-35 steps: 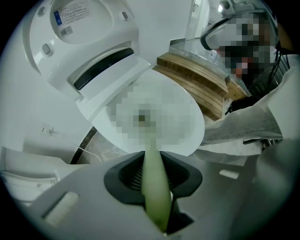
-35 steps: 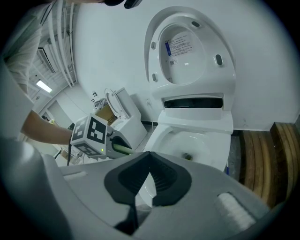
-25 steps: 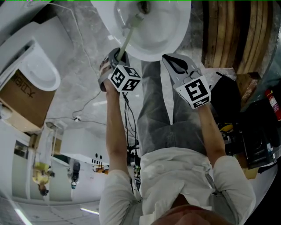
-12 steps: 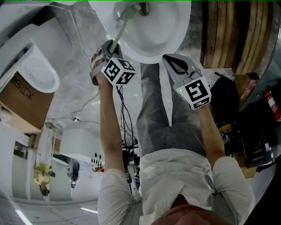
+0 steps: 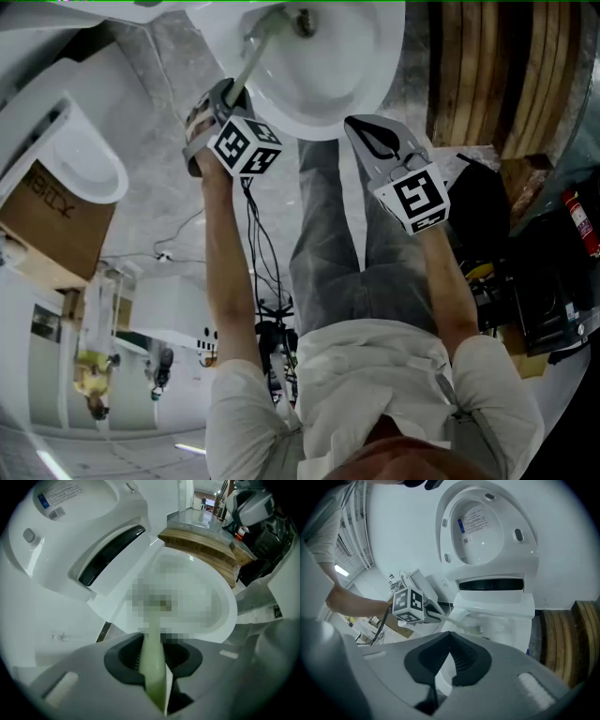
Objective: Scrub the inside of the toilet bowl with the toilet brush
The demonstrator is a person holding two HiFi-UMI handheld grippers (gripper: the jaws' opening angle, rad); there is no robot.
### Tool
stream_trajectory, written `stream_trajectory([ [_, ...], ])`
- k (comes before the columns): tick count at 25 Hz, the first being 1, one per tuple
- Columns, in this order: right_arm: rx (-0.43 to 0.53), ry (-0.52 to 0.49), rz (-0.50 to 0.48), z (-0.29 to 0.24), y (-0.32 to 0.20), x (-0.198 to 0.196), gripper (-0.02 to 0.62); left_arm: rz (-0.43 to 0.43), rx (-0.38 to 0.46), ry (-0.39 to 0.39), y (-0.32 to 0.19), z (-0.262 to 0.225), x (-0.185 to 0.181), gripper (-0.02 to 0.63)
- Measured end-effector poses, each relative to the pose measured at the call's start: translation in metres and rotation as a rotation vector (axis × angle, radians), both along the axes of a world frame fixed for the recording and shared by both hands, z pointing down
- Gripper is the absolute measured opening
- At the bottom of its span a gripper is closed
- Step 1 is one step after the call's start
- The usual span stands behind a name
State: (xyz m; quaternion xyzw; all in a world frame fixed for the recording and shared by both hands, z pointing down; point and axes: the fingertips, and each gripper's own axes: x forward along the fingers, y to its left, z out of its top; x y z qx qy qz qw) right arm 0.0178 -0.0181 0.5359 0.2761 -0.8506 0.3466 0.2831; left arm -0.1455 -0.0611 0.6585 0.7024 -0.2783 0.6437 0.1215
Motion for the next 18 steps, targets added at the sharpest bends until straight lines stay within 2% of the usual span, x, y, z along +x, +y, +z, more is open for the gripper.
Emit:
stream_trajectory([
  [2, -0.001, 0.0, 0.0, 0.0, -0.001, 0.0, 0.003, -0.069, -0.019, 0.043, -0.003, 0.0, 0.0, 0.112],
  [5, -0.004, 0.002, -0.003, 0.001, -0.001, 0.0, 0.003, -0.233, -0.061, 0.122, -0.006, -0.001, -0.002, 0.112],
  [8, -0.004, -0.001, -0.009, 0.001, -0.002, 0.0, 0.003, -0.348, -0.097, 0.149, -0.008, -0.001, -0.002, 0.112],
  [14, -0.009, 0.005, -0.016, 0.003, -0.003, 0.004, 0.003, -0.465, -0.152, 0.161, -0.02, 0.003, 0.013, 0.112],
  [18, -0.01, 0.004, -0.022, 0.004, -0.002, 0.005, 0.003, -0.515, -0.169, 0.168, -0.028, 0.003, 0.024, 0.112],
])
